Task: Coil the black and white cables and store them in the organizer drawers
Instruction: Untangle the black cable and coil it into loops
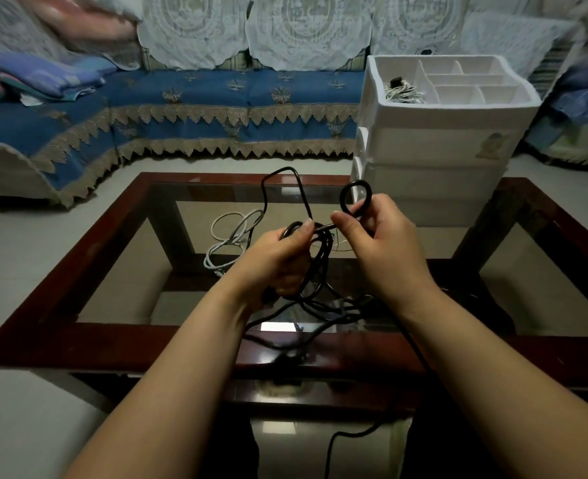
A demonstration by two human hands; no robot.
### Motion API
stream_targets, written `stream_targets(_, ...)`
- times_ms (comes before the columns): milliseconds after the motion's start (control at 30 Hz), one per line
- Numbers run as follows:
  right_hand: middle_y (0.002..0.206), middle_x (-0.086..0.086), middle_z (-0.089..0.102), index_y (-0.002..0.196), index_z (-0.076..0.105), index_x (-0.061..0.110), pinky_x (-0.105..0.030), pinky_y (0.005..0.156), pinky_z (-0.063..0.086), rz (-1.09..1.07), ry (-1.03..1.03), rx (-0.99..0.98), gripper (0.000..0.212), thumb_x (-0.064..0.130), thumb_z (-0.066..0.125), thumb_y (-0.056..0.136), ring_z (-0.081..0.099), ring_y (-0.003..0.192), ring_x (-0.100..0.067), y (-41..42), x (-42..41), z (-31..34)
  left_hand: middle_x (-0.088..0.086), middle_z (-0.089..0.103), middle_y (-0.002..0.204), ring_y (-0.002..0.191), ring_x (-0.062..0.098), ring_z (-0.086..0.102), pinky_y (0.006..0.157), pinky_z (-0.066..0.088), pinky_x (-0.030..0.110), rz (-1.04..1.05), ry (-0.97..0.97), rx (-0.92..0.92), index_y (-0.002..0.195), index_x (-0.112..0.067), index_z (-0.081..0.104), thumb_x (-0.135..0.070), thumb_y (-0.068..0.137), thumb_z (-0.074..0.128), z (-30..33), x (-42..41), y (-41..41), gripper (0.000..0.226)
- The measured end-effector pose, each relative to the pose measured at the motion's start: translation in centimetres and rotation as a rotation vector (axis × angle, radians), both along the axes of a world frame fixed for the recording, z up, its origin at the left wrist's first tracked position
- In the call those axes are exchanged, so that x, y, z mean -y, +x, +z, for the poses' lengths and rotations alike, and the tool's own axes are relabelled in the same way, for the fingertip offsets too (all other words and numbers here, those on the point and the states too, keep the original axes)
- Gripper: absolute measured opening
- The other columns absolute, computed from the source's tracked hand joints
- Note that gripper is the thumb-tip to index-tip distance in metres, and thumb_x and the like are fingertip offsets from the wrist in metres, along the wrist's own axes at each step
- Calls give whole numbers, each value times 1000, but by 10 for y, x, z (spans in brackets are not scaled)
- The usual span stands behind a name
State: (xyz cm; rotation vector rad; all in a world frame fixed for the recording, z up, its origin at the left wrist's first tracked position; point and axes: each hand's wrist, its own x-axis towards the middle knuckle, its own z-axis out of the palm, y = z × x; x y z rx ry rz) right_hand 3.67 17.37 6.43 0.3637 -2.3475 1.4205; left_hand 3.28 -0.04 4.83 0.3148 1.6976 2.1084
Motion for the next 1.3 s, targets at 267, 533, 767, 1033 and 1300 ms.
stream_targets(267,65,-2,62,110,52,12,-32,42,45,-92,335,-422,38,45,43,94,58,51,-21,9,-7,-7,-7,37,52,41,6,31,38,25,19,292,-17,-194,73,-17,44,-42,80,66,0,5,-2,35)
stream_targets(533,78,4,58,101,51,21,-46,57,49,-237,249,-172,29,42,31,100,57,68,-23,-5,-22,-3,-5,28,53,39,6,25,34,22,13,-36,102,-71,59,-22,39,-52,81,65,-2,4,1,46)
stream_targets(767,70,1,49,104,50,22,-24,54,39,-58,-88,175,16,24,35,102,46,60,-10,-26,-27,-8,-2,56,66,33,0,34,30,24,10,-192,450,109,95,-8,70,-49,85,53,-4,0,2,45)
stream_targets(1033,73,1,49,115,40,21,-24,54,38,39,-108,404,15,24,32,103,46,61,-10,3,12,-33,9,57,135,37,2,40,35,31,7,55,634,63,115,-11,64,-23,97,39,2,-5,2,33)
stream_targets(1300,123,-7,59,150,2,33,-30,79,49,334,286,582,60,23,36,101,63,90,-16,23,26,-48,3,56,136,121,31,56,84,56,36,383,637,43,122,-16,59,-14,101,34,6,-16,0,33)
